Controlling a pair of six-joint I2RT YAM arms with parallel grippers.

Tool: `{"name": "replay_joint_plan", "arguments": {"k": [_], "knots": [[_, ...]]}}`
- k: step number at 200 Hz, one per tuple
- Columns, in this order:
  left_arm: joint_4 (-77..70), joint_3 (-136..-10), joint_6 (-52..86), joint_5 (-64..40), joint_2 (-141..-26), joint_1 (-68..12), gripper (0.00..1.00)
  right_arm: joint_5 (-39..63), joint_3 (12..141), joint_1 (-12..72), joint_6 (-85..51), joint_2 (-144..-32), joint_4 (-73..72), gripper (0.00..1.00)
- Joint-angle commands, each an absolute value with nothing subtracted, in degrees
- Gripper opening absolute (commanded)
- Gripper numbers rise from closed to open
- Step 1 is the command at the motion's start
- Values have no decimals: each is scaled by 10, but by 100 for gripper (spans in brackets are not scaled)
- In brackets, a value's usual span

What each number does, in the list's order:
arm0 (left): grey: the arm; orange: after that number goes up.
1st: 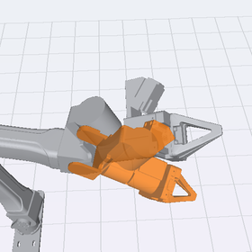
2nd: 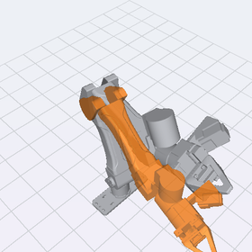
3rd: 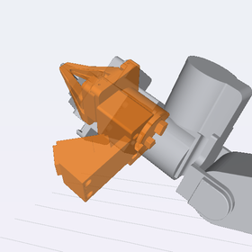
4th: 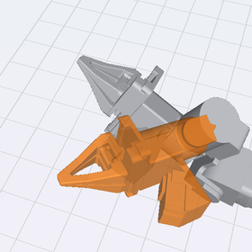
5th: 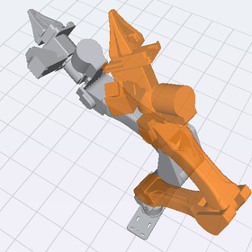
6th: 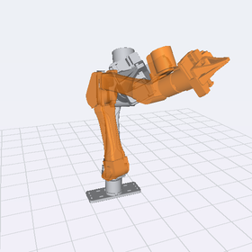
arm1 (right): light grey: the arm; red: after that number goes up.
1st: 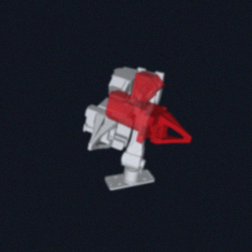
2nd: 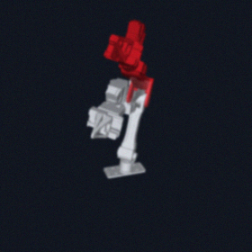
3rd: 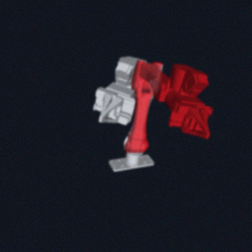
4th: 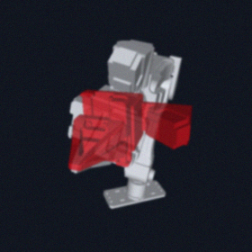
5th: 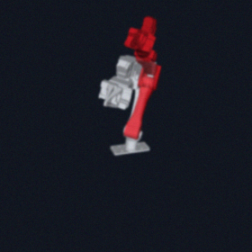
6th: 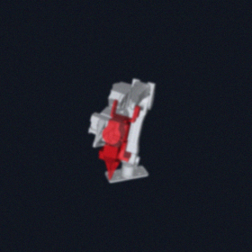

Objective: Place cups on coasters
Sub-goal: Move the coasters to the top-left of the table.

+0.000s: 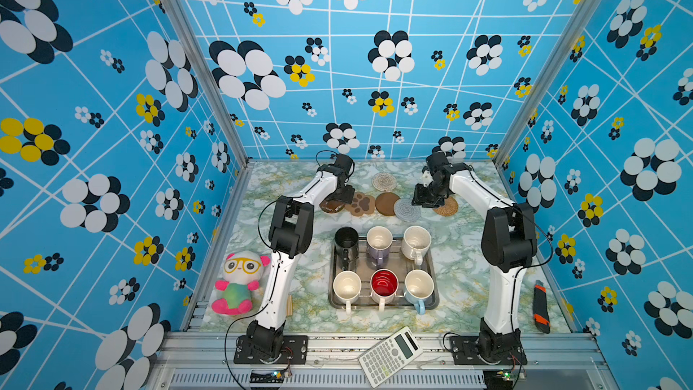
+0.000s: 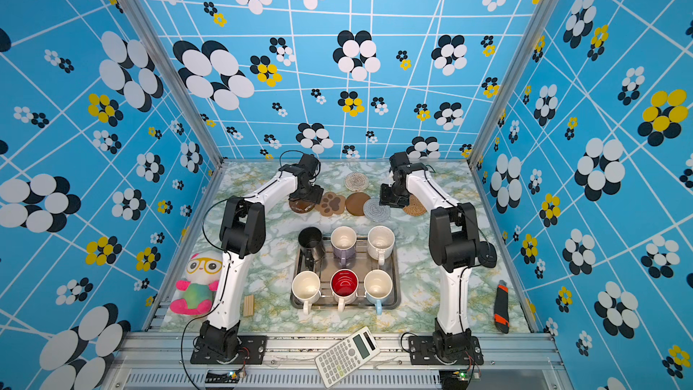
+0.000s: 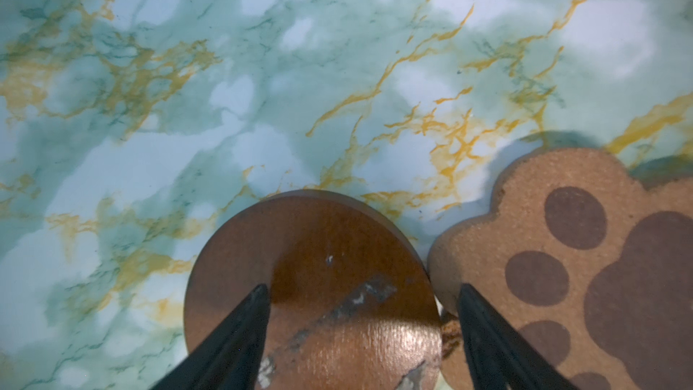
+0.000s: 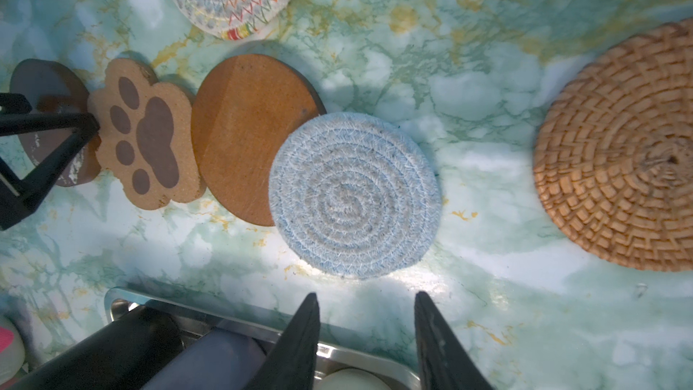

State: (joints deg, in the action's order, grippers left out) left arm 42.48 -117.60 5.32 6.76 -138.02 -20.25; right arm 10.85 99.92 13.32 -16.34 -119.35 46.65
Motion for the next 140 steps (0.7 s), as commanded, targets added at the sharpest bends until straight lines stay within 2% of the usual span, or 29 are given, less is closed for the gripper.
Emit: {"name": "replay_joint_plan", "arguments": {"k": [1, 140], "knots": [[448, -1170, 58, 87, -1393, -191, 78, 111, 994, 131, -173, -1172, 468, 44], [435, -1129, 47, 90, -1359, -166, 78, 115, 992, 132, -176, -1171, 468, 44]]}}
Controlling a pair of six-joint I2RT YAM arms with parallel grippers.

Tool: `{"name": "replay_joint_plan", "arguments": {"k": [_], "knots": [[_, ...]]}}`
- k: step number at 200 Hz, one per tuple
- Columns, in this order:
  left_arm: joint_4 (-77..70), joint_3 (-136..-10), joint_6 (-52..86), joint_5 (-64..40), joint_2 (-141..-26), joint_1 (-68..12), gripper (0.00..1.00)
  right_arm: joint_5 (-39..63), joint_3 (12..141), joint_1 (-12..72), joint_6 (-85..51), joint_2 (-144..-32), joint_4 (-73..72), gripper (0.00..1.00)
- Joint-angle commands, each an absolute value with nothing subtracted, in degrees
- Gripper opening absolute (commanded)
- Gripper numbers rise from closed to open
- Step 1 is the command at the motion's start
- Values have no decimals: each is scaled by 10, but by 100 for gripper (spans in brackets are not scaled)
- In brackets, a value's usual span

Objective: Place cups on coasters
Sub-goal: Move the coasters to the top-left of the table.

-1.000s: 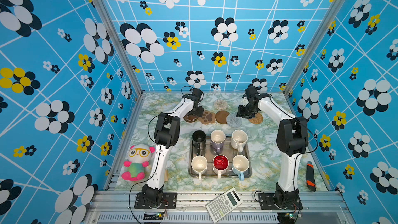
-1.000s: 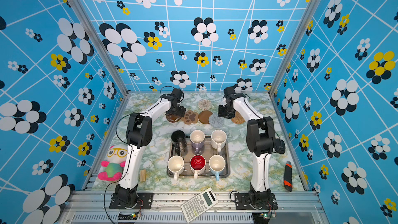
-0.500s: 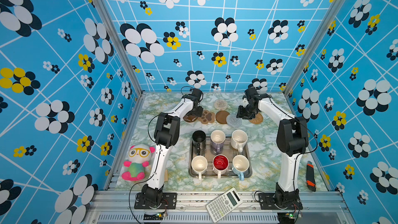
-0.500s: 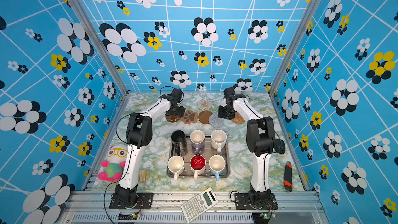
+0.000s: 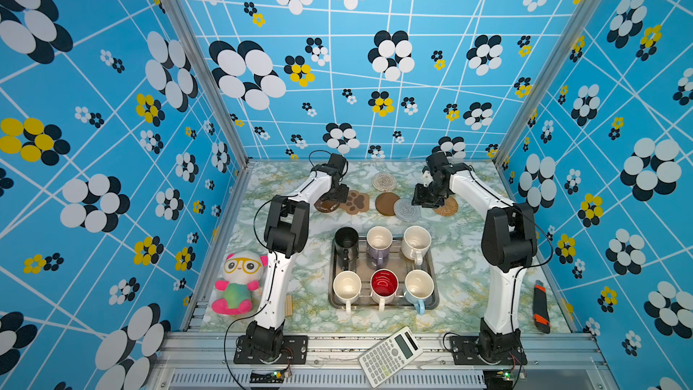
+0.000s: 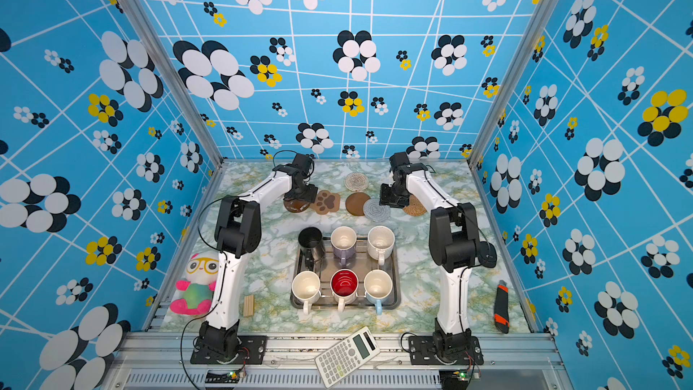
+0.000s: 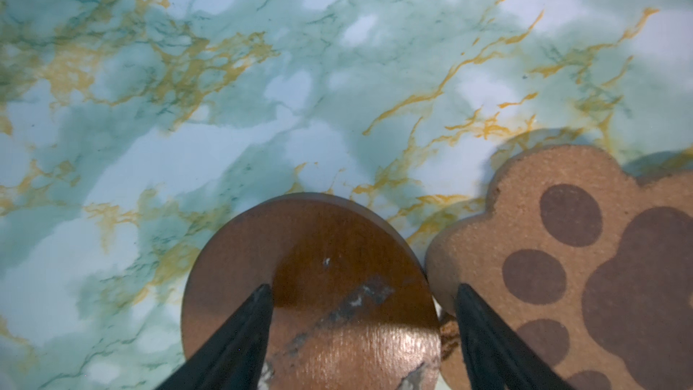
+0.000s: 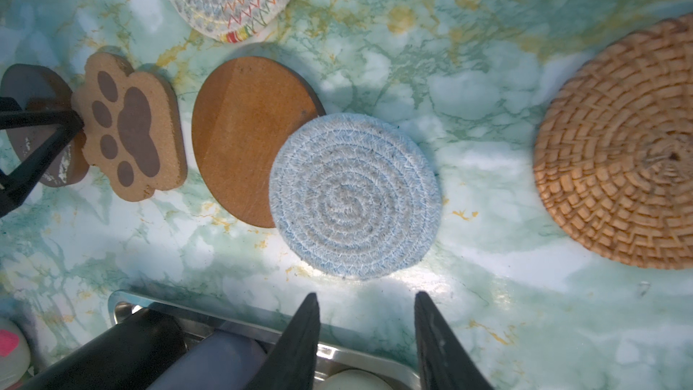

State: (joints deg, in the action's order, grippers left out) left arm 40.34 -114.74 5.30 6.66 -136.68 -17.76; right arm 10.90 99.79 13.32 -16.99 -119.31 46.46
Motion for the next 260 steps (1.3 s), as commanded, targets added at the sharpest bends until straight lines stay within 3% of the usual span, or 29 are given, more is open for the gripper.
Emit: {"name": "replay_joint_plan", "arguments": {"k": [1, 117, 260], "knots": [[435, -1129, 47, 90, -1359, -166, 78, 115, 992, 132, -176, -1171, 468, 44], [448, -1107, 24, 136, -1346, -148, 78, 120, 994, 131, -178, -1173, 468, 44], [439, -1131, 29, 118, -1322, -136, 80, 120, 994, 132, -175, -1168, 475, 45]]}}
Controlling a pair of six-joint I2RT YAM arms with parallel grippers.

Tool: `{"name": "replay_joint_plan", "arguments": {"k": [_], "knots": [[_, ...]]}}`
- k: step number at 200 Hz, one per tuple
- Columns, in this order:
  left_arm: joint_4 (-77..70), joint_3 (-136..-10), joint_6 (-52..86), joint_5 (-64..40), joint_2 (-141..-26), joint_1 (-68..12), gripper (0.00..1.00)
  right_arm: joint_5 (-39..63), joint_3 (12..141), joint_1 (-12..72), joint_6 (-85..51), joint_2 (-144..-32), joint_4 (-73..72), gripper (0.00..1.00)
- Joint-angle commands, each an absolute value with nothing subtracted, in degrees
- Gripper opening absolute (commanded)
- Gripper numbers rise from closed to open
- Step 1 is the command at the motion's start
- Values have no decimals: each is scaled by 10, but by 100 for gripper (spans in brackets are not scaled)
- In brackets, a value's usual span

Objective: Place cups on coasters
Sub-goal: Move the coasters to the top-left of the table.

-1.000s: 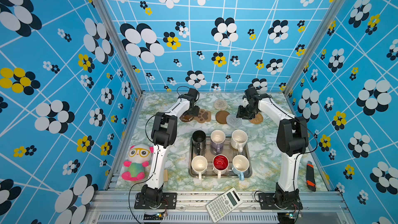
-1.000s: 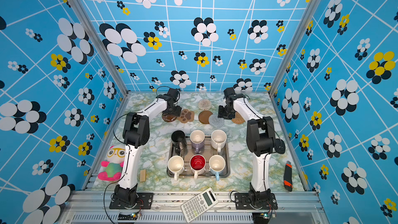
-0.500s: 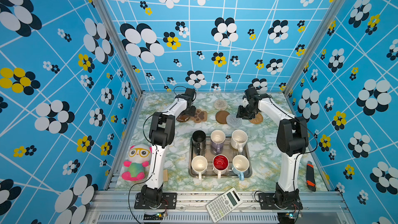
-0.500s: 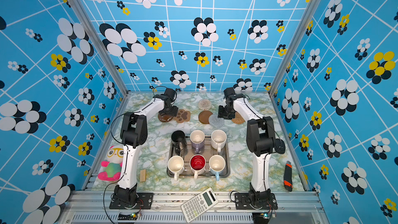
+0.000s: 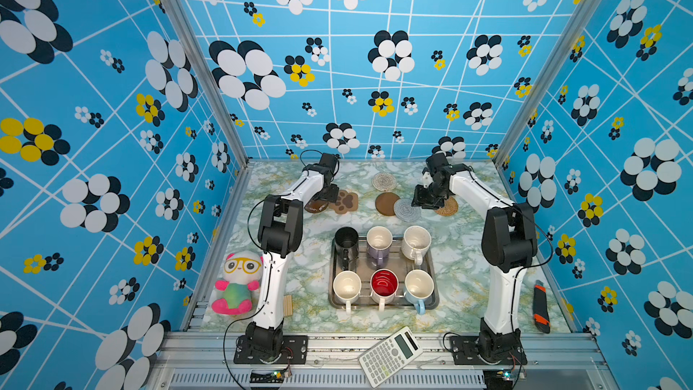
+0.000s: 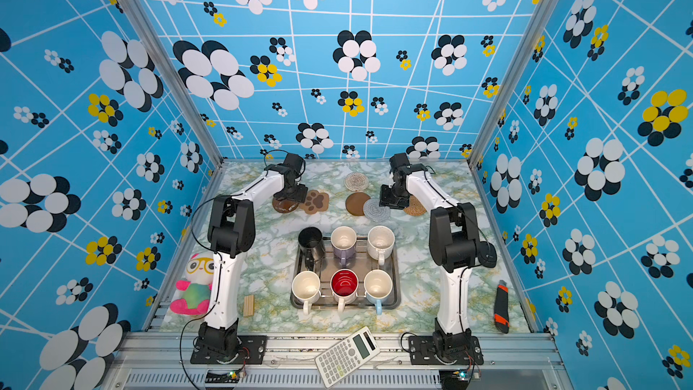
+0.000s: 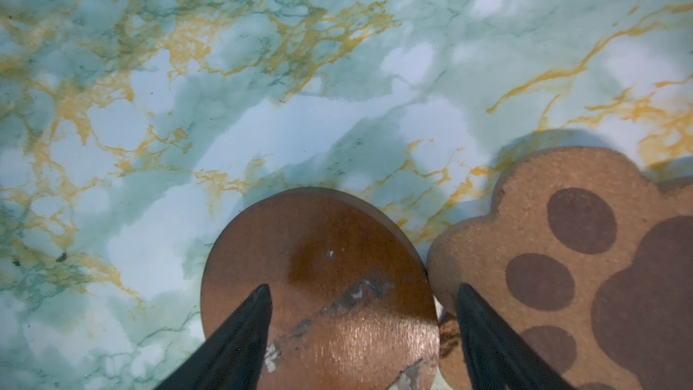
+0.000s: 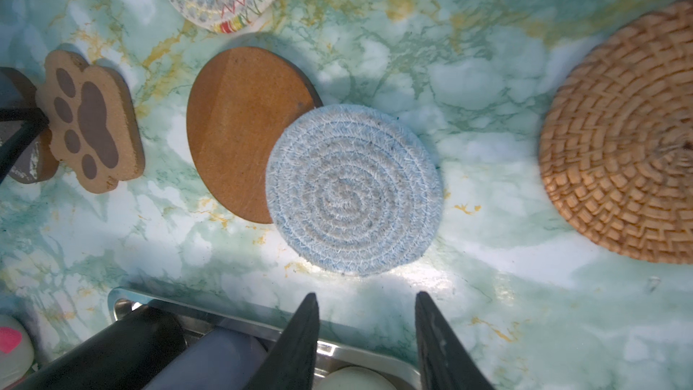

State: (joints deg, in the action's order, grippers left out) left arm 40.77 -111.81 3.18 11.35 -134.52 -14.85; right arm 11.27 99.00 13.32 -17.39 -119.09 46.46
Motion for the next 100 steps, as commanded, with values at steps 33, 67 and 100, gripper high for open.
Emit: {"name": "replay_joint_plan", "arguments": {"k": [33, 67, 100], "knots": [[439, -1169, 34, 94, -1313, -138, 81, 119, 1022, 132, -173, -1175, 495, 45], [441, -1192, 43, 75, -1292, -142, 82, 113, 1038, 132, -165, -1156, 505, 46], [432, -1174, 45, 73, -1249, -154, 82, 116, 1053, 132, -157, -1152, 521, 46]]}}
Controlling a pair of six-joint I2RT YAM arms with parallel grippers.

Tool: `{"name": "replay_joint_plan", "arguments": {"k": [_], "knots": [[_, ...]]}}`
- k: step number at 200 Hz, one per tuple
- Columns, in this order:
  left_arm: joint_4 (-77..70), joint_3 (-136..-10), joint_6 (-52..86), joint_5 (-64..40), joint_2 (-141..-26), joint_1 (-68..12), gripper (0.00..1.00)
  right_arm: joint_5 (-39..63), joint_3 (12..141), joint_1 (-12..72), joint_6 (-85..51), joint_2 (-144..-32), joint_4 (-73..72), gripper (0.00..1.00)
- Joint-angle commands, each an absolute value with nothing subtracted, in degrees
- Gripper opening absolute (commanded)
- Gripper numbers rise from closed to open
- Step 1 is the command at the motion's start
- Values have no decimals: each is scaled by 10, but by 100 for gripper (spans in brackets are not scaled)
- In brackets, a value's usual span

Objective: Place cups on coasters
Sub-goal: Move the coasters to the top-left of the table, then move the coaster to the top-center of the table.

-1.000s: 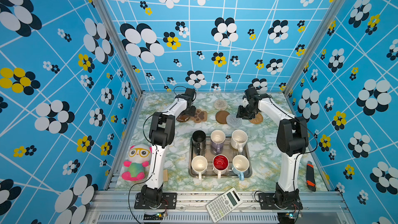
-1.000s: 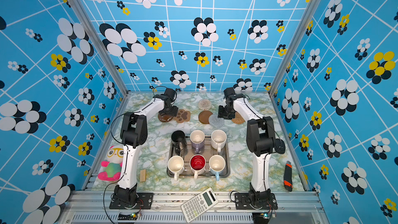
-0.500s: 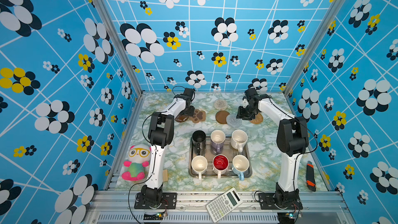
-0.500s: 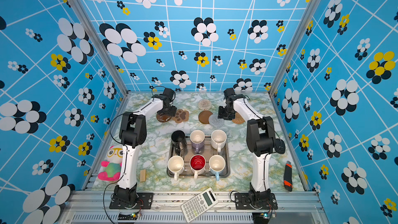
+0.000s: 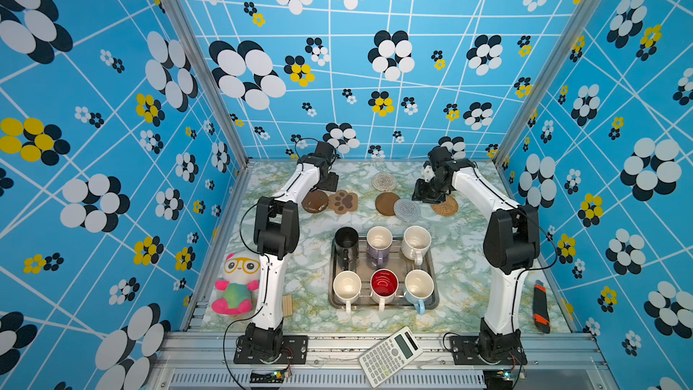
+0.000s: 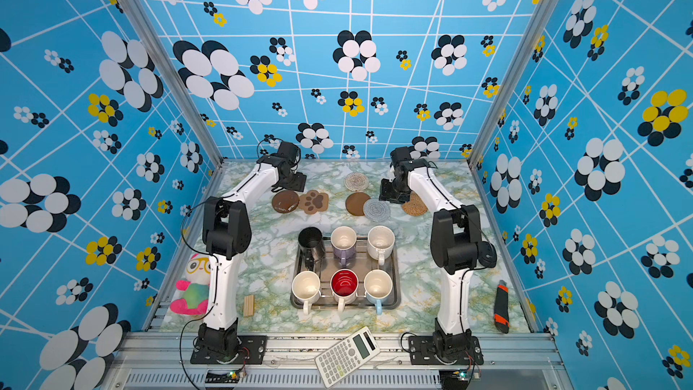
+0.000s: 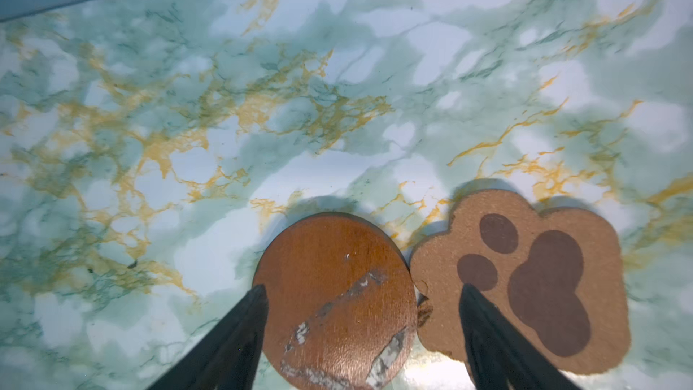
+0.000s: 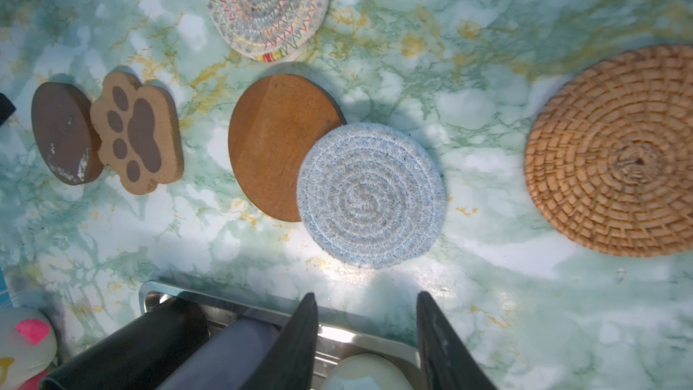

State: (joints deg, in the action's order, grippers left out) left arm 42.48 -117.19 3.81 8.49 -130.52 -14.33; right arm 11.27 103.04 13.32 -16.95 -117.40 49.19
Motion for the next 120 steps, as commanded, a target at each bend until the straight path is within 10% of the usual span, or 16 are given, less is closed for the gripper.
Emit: {"name": "replay_joint_plan", "arguments": {"k": [1, 120], "knots": [[432, -1173, 45, 73, -1248, -154, 82, 116, 1053, 132, -157, -1152, 521, 46], [371, -1108, 103, -56, -1171, -224, 79, 124, 1064, 138, -153, -1149, 520, 46]]}}
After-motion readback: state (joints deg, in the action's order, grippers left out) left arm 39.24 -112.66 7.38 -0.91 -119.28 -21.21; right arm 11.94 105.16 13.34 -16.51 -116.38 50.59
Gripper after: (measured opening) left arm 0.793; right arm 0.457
